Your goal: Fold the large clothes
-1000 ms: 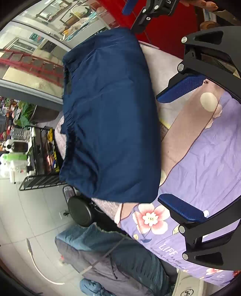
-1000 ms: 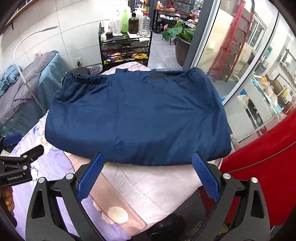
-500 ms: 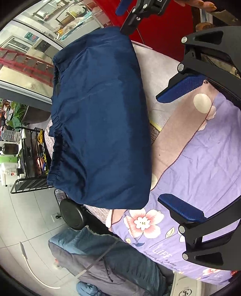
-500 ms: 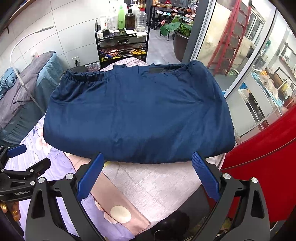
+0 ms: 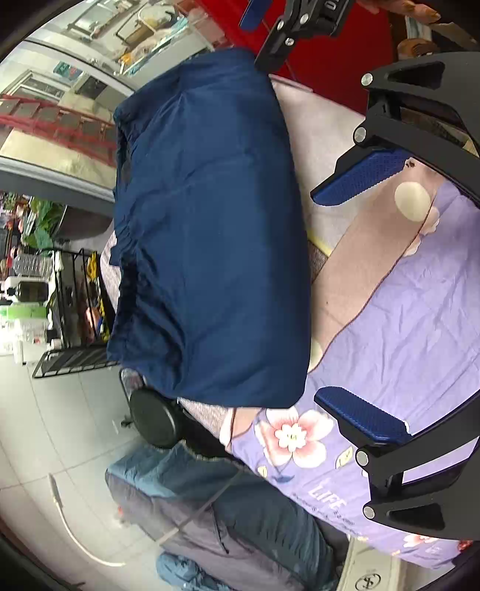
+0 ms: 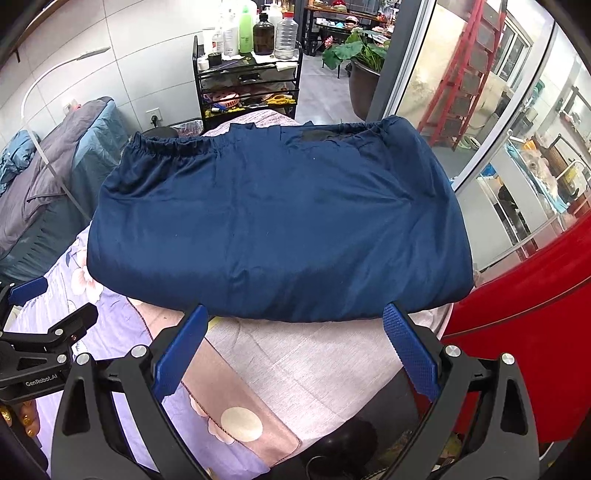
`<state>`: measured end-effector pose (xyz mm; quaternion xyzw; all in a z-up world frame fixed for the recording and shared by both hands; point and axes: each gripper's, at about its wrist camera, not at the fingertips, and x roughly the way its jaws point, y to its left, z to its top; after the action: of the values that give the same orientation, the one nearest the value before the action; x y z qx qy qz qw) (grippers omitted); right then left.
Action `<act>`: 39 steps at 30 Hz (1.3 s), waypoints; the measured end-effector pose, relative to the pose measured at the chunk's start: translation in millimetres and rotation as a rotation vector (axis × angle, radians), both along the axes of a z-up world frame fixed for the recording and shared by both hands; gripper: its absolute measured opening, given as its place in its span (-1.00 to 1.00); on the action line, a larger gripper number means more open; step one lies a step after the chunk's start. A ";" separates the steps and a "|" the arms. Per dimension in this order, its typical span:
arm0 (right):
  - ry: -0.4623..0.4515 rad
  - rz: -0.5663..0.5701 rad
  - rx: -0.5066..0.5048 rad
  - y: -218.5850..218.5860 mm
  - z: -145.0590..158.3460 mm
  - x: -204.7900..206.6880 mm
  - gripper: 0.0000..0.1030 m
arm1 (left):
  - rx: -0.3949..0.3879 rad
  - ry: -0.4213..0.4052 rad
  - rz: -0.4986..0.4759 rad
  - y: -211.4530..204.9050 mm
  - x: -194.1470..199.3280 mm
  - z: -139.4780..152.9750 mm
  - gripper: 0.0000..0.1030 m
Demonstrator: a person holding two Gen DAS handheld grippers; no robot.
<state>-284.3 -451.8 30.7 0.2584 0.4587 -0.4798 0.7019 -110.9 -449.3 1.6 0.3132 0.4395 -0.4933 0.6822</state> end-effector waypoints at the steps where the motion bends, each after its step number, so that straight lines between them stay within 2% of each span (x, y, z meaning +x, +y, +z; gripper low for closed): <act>1: -0.001 0.000 0.001 0.0 -0.5 -0.1 0.83 | 0.000 -0.004 0.001 -0.2 -0.2 0.4 0.88; 26: -0.005 0.003 0.011 3.6 -4.6 -0.2 0.83 | 0.017 -0.062 -0.015 -4.5 -6.5 2.7 0.88; 39: -0.003 0.012 0.016 5.9 -6.5 2.1 0.83 | 0.013 -0.038 -0.007 -4.4 -2.3 5.0 0.88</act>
<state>-282.2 -445.9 24.2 0.2618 0.4629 -0.4715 0.7035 -113.2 -453.6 6.6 0.3283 0.4287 -0.4868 0.6866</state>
